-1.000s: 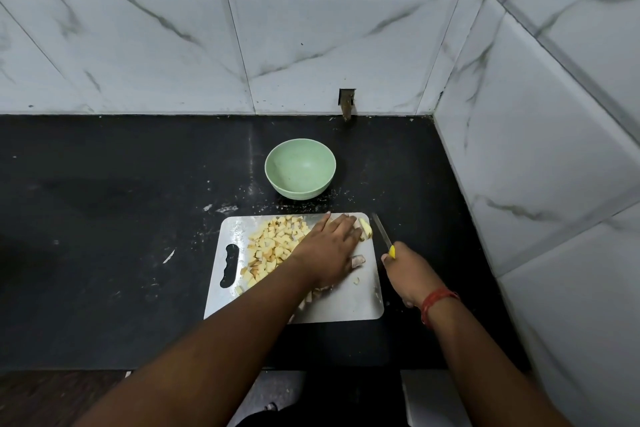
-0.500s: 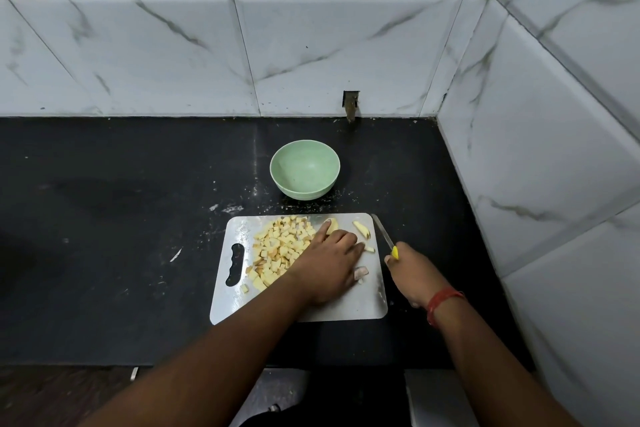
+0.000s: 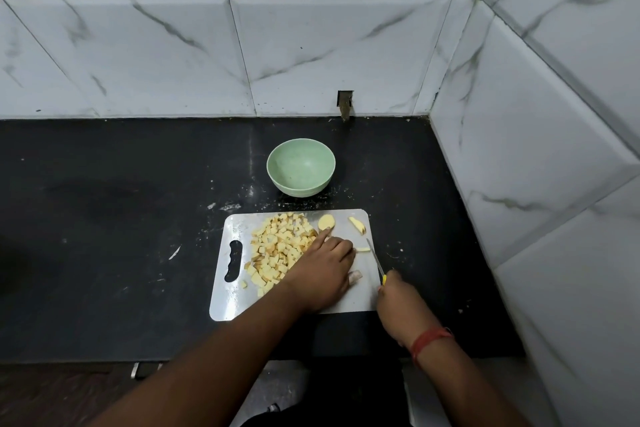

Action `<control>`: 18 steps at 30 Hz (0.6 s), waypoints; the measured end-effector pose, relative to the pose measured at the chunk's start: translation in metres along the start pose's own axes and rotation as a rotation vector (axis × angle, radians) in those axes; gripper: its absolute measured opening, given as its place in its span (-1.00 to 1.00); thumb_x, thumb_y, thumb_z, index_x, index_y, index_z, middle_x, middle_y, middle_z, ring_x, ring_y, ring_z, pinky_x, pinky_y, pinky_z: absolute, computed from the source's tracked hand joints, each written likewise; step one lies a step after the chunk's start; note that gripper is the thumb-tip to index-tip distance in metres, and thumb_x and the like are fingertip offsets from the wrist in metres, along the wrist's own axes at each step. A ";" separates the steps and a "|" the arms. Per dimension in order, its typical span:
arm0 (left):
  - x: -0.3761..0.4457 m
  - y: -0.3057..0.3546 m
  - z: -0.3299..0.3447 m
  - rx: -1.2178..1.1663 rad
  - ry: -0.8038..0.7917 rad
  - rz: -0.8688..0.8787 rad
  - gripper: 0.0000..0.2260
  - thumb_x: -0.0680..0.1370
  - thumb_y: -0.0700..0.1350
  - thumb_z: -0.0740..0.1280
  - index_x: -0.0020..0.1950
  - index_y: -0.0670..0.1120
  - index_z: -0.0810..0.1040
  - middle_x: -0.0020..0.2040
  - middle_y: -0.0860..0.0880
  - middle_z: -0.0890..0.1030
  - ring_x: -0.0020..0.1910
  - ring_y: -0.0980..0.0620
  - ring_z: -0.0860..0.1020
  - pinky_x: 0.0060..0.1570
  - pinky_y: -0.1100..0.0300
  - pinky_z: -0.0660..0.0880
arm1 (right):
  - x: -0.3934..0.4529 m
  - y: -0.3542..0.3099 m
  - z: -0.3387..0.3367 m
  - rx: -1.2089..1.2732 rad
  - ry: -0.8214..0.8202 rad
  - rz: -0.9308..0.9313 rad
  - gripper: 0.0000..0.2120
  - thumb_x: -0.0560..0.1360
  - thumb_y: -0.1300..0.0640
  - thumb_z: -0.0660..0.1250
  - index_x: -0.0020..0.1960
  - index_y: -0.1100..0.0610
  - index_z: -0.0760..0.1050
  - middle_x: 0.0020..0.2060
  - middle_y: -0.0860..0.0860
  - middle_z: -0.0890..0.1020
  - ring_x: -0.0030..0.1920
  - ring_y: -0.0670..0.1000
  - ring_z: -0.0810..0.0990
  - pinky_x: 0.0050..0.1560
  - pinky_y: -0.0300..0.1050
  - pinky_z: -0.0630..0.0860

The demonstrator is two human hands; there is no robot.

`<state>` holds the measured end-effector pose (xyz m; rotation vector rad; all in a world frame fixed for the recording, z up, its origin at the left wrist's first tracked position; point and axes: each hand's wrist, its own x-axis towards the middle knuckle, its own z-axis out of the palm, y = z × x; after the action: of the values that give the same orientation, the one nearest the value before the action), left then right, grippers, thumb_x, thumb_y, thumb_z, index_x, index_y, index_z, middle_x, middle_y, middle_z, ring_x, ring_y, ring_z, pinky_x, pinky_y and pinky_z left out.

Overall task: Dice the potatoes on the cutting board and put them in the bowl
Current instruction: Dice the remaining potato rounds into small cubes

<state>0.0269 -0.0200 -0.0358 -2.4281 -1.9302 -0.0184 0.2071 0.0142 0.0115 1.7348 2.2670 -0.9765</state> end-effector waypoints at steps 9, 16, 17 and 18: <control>-0.001 0.001 -0.001 -0.072 -0.017 -0.055 -0.49 0.69 0.14 0.04 0.47 -0.15 0.47 0.32 -0.05 0.49 0.39 -0.09 0.39 0.60 -0.07 -0.07 | 0.001 -0.009 0.005 -0.082 -0.070 0.092 -0.73 0.56 0.29 0.10 0.26 0.28 0.31 0.18 0.25 0.56 0.15 0.21 0.59 -0.07 -0.14 0.42; -0.001 0.003 -0.004 -0.067 -0.081 -0.117 -0.48 0.71 0.14 -0.01 0.54 -0.09 0.40 0.43 -0.01 0.42 0.47 -0.10 0.29 0.59 -0.12 -0.05 | -0.014 -0.002 0.013 -0.084 -0.101 0.109 -0.76 0.56 0.29 0.12 0.22 0.26 0.32 0.17 0.25 0.57 0.17 0.20 0.58 0.06 -0.09 0.47; -0.001 0.003 -0.005 -0.062 -0.086 -0.120 -0.48 0.71 0.15 -0.02 0.55 -0.09 0.38 0.44 -0.01 0.41 0.47 -0.10 0.28 0.59 -0.13 -0.05 | -0.017 0.001 0.014 -0.073 -0.095 0.103 -0.80 0.56 0.29 0.11 0.17 0.24 0.32 0.16 0.25 0.57 0.16 0.21 0.58 0.06 -0.09 0.47; 0.000 0.004 -0.007 -0.061 -0.092 -0.122 -0.48 0.71 0.15 -0.02 0.55 -0.08 0.38 0.44 -0.01 0.41 0.48 -0.10 0.27 0.59 -0.14 -0.06 | -0.020 0.003 0.013 -0.060 -0.083 0.092 -0.86 0.56 0.28 0.11 0.11 0.21 0.32 0.14 0.25 0.58 0.15 0.21 0.58 0.04 -0.10 0.46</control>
<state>0.0306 -0.0216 -0.0293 -2.3842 -2.1458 0.0320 0.2132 -0.0092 0.0089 1.7241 2.1232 -0.9345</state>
